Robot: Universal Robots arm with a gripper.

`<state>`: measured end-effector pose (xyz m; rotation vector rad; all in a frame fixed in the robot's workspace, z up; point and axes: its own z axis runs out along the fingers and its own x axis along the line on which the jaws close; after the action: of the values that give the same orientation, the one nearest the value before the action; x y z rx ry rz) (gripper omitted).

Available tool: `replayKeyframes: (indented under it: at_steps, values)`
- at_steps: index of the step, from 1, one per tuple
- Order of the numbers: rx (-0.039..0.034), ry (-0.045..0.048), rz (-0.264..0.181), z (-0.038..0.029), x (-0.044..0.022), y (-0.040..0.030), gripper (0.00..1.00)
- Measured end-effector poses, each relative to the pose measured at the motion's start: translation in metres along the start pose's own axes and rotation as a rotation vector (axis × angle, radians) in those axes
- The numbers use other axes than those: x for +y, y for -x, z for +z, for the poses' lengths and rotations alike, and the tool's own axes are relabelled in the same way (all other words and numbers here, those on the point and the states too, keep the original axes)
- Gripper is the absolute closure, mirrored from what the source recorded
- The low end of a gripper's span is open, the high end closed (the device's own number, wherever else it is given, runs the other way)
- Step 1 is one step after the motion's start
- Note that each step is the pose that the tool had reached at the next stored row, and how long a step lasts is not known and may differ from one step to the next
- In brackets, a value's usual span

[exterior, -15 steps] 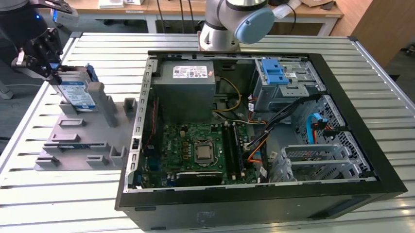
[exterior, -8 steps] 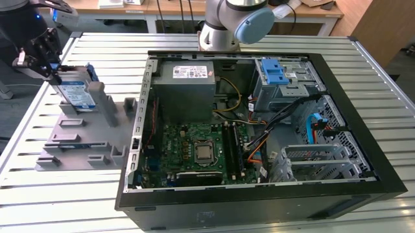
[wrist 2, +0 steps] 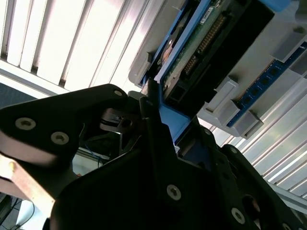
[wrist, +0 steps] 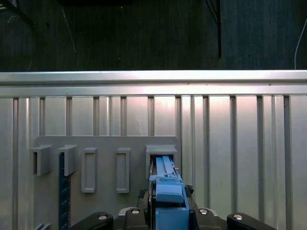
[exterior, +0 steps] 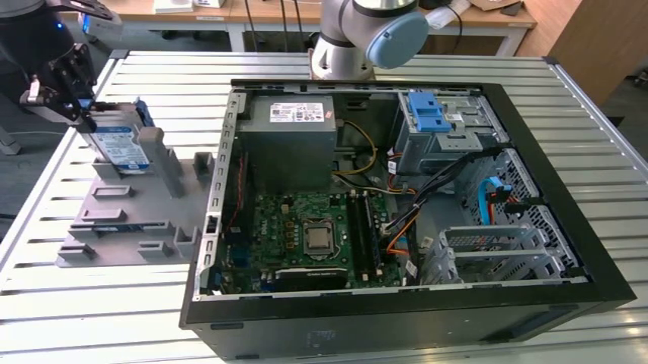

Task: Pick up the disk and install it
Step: 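Pick up the disk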

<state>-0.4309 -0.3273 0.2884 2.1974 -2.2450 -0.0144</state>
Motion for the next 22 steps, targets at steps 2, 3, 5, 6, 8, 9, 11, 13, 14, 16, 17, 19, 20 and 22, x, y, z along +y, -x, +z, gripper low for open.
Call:
replayKeyframes:
  at_steps: [2,3,5,6,8,9,11,13,14,16,17,19,20,22]
  values:
    - [0.0,-0.0001,0.0,0.0,0.0,0.0,0.62]
    - [0.0,0.0,0.0,0.0,0.0,0.0,0.56]
    - [0.0,0.0,0.0,0.0,0.0,0.0,0.56]
    - [0.0,-0.0001,0.0,0.0,0.0,0.0,0.56]
    - [0.0,0.0,0.0,0.0,0.0,0.0,0.57]
    - [0.0,0.0,0.0,0.0,0.0,0.0,0.57]
    - [0.0001,0.0,0.0,0.0,0.0,0.0,0.64]
    - [0.0,0.0,0.0,0.0,0.0,0.0,0.64]
    - [0.0,0.0,0.0,0.0,0.0,0.0,0.64]
    - [0.0,0.0,0.0,0.0,0.0,0.0,0.64]
    - [0.0,0.0,0.0,0.0,0.0,0.0,0.64]
    - [0.0,-0.0001,0.0,0.0,0.0,0.0,0.64]
    - [0.0,-0.0002,0.0,-0.0001,0.0,0.0,0.64]
    - [0.0001,0.0001,0.0,-0.0011,0.0,0.0,0.64]
